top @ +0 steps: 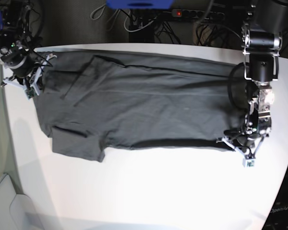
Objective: Layout the t-shirt on the table in an organized manner, then fold the t-shirt properly
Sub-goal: 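Move the left gripper to the shirt's hem corner and grasp it, then lift the hem corners with both grippers toward the folded collar edge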
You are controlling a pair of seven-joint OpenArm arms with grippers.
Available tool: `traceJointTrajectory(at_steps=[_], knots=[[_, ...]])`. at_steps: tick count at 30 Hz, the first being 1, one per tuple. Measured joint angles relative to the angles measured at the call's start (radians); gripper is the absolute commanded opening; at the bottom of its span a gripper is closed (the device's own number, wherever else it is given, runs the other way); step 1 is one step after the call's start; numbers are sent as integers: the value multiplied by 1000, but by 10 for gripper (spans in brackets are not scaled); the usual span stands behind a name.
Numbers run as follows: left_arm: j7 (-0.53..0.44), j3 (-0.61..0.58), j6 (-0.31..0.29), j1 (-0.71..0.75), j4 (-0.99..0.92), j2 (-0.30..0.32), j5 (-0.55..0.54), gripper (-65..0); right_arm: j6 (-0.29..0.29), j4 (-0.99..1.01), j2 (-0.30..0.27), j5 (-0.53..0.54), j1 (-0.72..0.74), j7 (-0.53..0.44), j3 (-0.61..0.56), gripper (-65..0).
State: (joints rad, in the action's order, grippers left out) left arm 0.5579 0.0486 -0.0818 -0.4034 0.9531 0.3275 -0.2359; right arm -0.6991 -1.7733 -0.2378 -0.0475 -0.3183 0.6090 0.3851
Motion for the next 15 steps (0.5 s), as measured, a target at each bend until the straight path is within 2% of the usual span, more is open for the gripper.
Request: traceJointTrajectory(at_steps=[4, 15], knots=[[48, -4, 2, -54, 55, 25, -1, -647, 0, 0, -1, 0, 0, 0, 0, -650], [73, -6, -1, -93, 61, 19, 0, -647, 0, -5, 2, 3, 51, -6, 0, -650]])
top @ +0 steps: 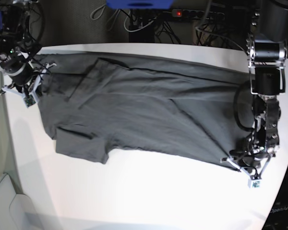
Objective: Layout the t-shirt on the table in an organized manner, then fold the t-shirt properly
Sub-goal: 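Lift the hem corners with both grippers toward the folded collar edge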
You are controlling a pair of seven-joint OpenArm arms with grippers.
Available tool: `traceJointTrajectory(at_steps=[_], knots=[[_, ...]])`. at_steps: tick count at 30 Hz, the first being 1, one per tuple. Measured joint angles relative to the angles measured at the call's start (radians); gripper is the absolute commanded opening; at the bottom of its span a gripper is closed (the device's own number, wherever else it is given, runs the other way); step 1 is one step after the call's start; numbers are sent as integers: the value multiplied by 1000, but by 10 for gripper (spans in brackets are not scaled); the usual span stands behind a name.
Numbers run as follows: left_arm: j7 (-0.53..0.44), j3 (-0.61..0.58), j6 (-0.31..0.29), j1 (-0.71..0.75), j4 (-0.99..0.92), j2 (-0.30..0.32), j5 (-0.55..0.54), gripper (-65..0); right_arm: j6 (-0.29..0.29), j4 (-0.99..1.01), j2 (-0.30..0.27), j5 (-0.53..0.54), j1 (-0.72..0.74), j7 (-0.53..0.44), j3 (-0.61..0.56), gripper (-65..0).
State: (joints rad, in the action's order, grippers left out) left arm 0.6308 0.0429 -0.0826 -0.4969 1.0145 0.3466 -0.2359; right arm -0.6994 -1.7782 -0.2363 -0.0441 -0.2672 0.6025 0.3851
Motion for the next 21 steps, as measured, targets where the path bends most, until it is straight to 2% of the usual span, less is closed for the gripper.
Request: traceJointTrajectory(at_steps=[3, 7, 10, 14, 16, 18, 21], knots=[[-2, 0, 0, 1, -5, 0, 0, -647, -2, 1, 1, -11, 13, 26, 0, -649], [-2, 0, 0, 3, -8, 0, 0, -647, -2, 3, -2, -4, 110, 9, 1, -644], [-2, -1, 0, 3, -8, 0, 0, -647, -6, 50, -1, -1, 196, 35, -4, -574], [-10, -1, 0, 11, -6, 2, 0, -647, -5, 204, 0, -6, 385, 146, -4, -415], [-3, -1, 0, 23, -5, 2, 0, -647, 3, 292, -4, 0, 466, 144, -5, -354], [1, -2, 1, 28, -6, 0, 0, -647, 1, 379, -5, -5, 518, 150, -9, -323], [-4, -2, 1, 25, -6, 2, 0, -647, 0, 478, -2, -8, 557, 158, -50, -321]])
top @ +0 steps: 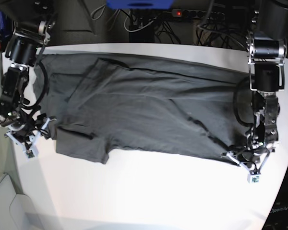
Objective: Layout the t-shirt on the table in an organized manner, then fold the t-shirt properly
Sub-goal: 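Lift the hem corners with both grippers toward the folded collar edge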
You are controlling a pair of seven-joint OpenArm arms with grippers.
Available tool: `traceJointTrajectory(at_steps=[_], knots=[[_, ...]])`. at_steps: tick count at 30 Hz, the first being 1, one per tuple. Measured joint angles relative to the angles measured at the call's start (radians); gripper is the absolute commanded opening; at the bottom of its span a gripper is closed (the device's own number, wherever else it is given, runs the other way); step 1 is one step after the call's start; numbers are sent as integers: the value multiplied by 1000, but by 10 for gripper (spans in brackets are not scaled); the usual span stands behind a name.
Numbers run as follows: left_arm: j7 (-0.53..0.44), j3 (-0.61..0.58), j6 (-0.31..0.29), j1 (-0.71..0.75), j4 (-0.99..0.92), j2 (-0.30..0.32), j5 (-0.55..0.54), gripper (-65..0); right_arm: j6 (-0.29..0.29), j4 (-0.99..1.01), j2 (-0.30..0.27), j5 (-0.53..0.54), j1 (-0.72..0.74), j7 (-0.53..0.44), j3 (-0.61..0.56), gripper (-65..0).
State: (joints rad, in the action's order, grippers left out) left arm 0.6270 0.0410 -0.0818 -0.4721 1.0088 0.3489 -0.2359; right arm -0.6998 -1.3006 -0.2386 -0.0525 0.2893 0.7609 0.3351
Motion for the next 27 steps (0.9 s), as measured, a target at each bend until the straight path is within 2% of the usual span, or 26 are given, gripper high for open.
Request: traceJointTrajectory(at_steps=[3, 5, 12, 18, 27], knots=[[1, 0, 0, -2, 0, 0, 0, -647, -1, 74, 3, 8, 47, -10, -45, -319], [1, 0, 0, 0, 0, 1, 0, -647, 0, 125, 3, 8, 71, -55, -61, -320], [0, 1, 3, 8, 1, 3, 1, -647, -2, 275, -7, -2, 85, -146, -67, -320], [0, 3, 3, 14, -1, 3, 0, -647, 0, 273, -48, -3, 96, -174, -67, -319], [1, 2, 3, 14, -1, 3, 0, -647, 1, 277, -64, 1, 87, -212, -64, -319]])
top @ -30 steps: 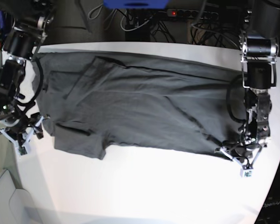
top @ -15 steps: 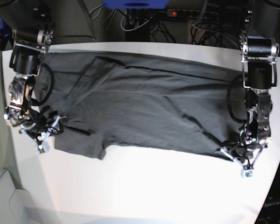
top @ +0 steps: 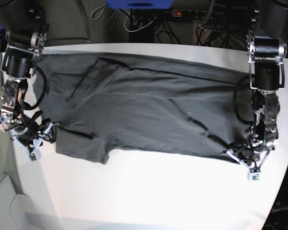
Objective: Layout the t-shirt on the table in an organized manner, then fold the t-shirt properly
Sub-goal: 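Lift the hem corners with both grippers toward the folded collar edge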
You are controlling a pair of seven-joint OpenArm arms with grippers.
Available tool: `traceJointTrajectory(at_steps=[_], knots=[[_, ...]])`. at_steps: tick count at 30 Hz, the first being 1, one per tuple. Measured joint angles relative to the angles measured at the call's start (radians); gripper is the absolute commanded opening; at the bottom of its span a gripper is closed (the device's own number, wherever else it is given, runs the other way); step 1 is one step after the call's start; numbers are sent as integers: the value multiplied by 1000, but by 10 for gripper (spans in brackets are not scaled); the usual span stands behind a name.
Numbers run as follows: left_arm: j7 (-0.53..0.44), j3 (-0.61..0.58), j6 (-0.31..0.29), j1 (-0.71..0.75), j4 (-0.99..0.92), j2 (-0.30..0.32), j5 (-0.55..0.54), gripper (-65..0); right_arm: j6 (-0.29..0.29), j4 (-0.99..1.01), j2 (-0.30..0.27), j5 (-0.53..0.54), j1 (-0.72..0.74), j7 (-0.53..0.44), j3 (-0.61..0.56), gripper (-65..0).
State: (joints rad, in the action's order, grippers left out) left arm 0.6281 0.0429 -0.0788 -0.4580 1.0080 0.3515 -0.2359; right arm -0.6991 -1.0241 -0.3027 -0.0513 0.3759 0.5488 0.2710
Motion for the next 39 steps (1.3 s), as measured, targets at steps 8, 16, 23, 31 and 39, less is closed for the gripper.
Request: traceJointTrajectory(at_steps=[8, 16, 23, 31, 39], knots=[[0, 0, 0, 0, 0, 0, 0, -647, 0, 116, -14, 3, -11, -56, 2, -320], [0, 1, 0, 22, 0, 0, 0, -647, 0, 122, -13, 5, -16, -79, 1, -466], [0, 2, 0, 21, 2, 0, 0, -647, 0, 91, -12, 3, -23, -70, 1, -650], [7, 8, -1, 80, 130, 23, -10, -647, -2, -93, -8, 2, -108, -64, 1, -650], [155, 172, -9, 145, 329, 18, -13, -647, 1, -315, -6, 3, -229, -60, 2, -650]])
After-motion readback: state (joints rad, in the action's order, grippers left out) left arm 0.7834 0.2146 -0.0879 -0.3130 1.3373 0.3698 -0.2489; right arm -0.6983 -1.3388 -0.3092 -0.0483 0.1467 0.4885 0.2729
